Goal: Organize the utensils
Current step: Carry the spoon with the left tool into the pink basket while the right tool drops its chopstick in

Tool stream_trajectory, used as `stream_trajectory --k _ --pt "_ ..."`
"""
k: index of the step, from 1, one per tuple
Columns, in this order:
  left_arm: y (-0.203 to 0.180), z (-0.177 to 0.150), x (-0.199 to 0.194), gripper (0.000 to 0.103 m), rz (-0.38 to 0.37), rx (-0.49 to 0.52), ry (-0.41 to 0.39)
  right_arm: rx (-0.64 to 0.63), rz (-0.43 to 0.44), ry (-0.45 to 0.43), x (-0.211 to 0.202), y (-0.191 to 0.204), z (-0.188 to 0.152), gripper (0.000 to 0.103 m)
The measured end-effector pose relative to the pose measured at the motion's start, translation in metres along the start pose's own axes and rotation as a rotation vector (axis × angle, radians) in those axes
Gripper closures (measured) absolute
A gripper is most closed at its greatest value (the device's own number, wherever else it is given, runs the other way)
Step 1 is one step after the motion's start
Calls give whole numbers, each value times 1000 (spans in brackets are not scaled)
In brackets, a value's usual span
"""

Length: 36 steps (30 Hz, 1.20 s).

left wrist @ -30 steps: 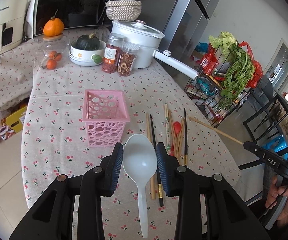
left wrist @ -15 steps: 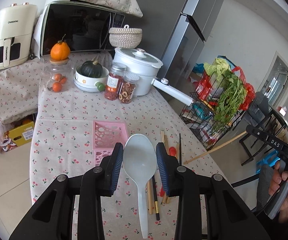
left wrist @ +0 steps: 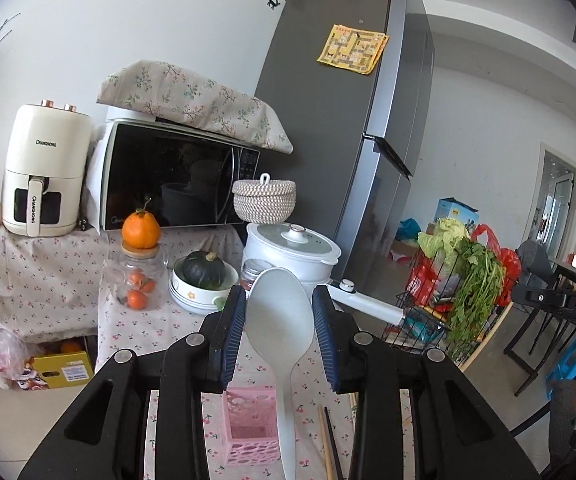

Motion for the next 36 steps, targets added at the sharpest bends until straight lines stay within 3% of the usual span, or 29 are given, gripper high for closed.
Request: stream_trajectory --k 6,15,24,36 --pt "12 -4 43 67 67 27 -32 -7 108 -27 9 39 29 100" --pt "21 -27 93 67 104 71 -13 12 255 -33 31 87 54 100" --pt "35 -50 109 67 106 65 27 53 310 60 79 104 29 100" --pt "45 -71 121 67 100 56 93 28 275 212 136 111 -21 100"
Point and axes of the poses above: each gripper's, at about its wrist camera, not at the fingertips, and x roughly the way its jaws point, y to its left, z to its top, the point moved 10 cm from there along x, roughly the way its jaws point, and after that the axes turned 2 degrees about -y, right-handed, at the moved point
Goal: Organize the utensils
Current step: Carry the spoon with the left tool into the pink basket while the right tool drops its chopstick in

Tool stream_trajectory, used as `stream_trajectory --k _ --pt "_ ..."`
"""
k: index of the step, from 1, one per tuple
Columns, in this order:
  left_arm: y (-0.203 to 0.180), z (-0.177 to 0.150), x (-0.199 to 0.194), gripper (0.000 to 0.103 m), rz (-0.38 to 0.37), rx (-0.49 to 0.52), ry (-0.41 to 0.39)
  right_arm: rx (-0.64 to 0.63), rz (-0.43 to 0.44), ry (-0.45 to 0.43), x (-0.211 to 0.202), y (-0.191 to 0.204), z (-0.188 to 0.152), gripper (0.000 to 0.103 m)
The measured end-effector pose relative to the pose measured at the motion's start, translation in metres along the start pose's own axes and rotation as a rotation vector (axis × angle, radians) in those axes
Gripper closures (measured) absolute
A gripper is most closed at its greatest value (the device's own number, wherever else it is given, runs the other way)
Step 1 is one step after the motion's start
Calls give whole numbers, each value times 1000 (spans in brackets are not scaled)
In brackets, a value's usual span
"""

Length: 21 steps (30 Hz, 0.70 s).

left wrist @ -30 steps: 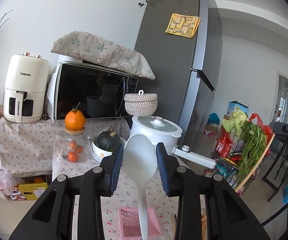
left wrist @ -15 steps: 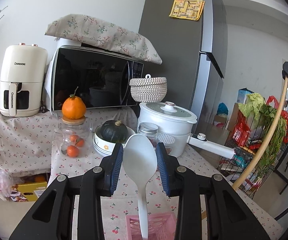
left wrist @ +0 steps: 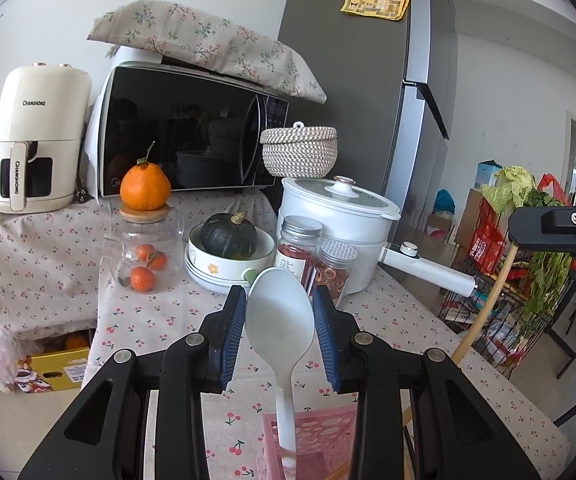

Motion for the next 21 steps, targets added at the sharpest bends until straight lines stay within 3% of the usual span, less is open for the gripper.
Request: stream_trajectory --k 21 --pt "-3 -11 6 66 -10 9 58 34 -9 43 25 -13 -6 99"
Point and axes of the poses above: each gripper's, at about its wrist camera, not at the fingertips, and x roughly the way its jaws point, y to its left, z to its top, the point moved 10 cm from there along x, roughly the way its jaws point, and after that the axes turned 2 degrees about -y, right-handed, at the moved point
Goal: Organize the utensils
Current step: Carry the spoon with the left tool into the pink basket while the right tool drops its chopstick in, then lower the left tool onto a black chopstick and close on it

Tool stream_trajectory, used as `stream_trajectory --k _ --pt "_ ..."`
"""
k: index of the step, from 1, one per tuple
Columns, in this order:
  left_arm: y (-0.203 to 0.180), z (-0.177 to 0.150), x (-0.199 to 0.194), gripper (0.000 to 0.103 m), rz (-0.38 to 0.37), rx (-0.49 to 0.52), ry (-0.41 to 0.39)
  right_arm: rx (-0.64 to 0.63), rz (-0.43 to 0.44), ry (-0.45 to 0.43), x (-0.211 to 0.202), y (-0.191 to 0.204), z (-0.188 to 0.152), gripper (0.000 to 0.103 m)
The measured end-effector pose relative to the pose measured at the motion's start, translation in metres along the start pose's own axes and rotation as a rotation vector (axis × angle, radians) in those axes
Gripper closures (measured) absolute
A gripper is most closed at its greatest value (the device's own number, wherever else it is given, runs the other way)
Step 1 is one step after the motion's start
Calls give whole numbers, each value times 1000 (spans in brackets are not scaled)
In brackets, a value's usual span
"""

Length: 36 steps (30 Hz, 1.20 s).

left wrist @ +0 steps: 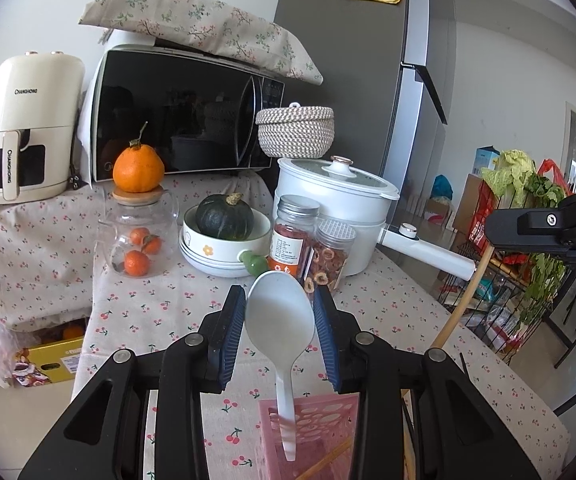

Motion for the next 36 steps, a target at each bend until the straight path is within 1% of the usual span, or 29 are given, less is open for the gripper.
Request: stream_trajectory --k 2,4,6,11,13,14,15,16,17,19,20,22,28,31,34,36 --pt "1 1 0 61 -4 -15 10 5 2 -1 1 -1 1 99" --pt "2 2 -3 47 -6 -36 12 10 4 -6 1 -2 2 97" --pt "4 5 -6 43 -6 -56 8 18 6 -13 -1 -2 4 95" --pt "9 9 -14 35 9 -82 25 28 16 -33 -8 -1 10 93" --pt "10 11 -19 29 16 -89 31 27 16 -40 -13 -1 12 92" --pt "11 12 -23 26 21 -93 34 27 16 -45 -17 -1 13 89" --pt "12 12 -26 23 28 -99 38 26 14 -52 -21 -1 14 81" --pt "12 12 -30 20 33 -105 46 25 8 -60 -25 -2 14 71" --pt "12 12 -34 18 39 -112 53 24 2 -69 -30 -4 14 66" --pt "12 11 -42 14 56 -125 70 24 -16 -81 -39 -9 14 49" --pt "12 10 -46 13 68 -130 79 25 -26 -85 -44 -11 13 46" --pt "11 7 -54 13 94 -138 102 26 -45 -94 -54 -17 11 30" --pt "-2 -6 -77 9 140 -151 169 31 -126 -125 -84 -41 -1 10" --pt "-12 -14 -90 8 157 -135 198 40 -174 -131 -97 -56 -10 5" --pt "-28 -22 -100 6 170 -76 226 33 -234 -121 -107 -73 -21 1" --pt "-42 -29 -104 5 159 -38 252 26 -260 -107 -111 -84 -31 1"
Point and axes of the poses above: each gripper's, at about its wrist camera, not at the fingertips, and x roughly the way its jaws point, y to its left, z to its top, the point moved 10 cm from there along x, roughly the way its jaws point, and after that the axes turned 2 degrees about -y, right-handed, at the moved point
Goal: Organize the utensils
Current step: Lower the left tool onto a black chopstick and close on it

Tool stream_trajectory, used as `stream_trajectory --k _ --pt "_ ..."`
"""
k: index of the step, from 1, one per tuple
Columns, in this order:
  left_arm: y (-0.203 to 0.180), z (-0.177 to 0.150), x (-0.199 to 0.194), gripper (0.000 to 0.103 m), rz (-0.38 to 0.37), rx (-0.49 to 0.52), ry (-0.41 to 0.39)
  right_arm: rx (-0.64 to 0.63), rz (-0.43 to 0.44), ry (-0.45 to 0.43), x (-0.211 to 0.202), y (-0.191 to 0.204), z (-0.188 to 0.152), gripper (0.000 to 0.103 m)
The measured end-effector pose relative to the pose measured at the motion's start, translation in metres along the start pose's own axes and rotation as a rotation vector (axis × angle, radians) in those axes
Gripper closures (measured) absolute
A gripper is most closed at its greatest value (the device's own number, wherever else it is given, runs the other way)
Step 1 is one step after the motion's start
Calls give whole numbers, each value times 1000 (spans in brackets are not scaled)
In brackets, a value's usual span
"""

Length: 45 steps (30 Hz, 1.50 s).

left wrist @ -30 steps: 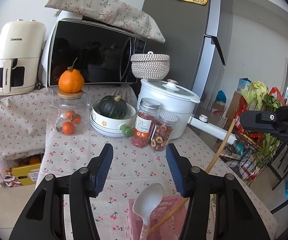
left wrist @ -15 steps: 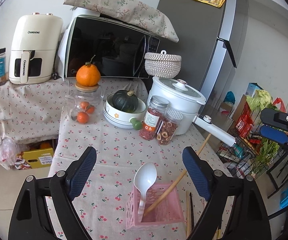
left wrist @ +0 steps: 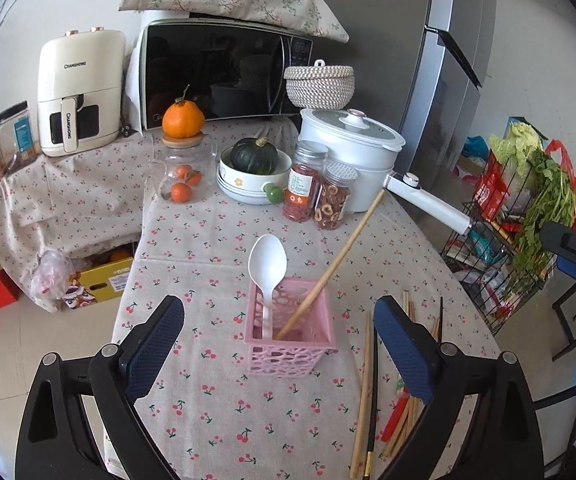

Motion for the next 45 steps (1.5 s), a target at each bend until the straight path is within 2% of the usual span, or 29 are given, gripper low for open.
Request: stream_trajectory --k 5,12,17,20,21,22,24,25,30,35,45 --pt "-38 -27 0 4 -78 87 88 16 -39 45 3 -31 -25 1" --pt "-84 -88 26 4 -149 237 285 52 -116 159 25 -78 -62 1" --pt "-106 -111 50 5 -206 222 373 91 -147 211 39 -106 -77 1" --pt "-117 -115 67 23 -231 203 391 113 -156 235 47 -118 -83 1" --pt "-120 -115 74 35 -232 196 398 118 -160 242 50 -122 -85 1" --pt "-122 -116 82 42 -229 186 406 124 -164 247 52 -125 -86 1" --pt "-129 -115 99 68 -222 169 421 140 -164 262 57 -132 -89 1" --pt "-131 -114 108 75 -215 164 428 147 -163 270 59 -134 -89 1" --pt "-136 -109 149 86 -168 141 470 164 -163 292 67 -141 -89 1" --pt "-129 -107 179 88 -100 158 504 184 -156 300 73 -147 -86 1" --pt "-135 -110 189 91 -87 203 531 225 -161 323 82 -160 -87 1"
Point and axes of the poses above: each gripper's, at about its wrist camera, not at the fingertips, and x roughly the way its jaws point, y to its left, z to its top, the point moved 10 cm from there along x, roughly the way its jaws point, and after that the axes turned 2 degrees about -y, right-handed, at the moved point
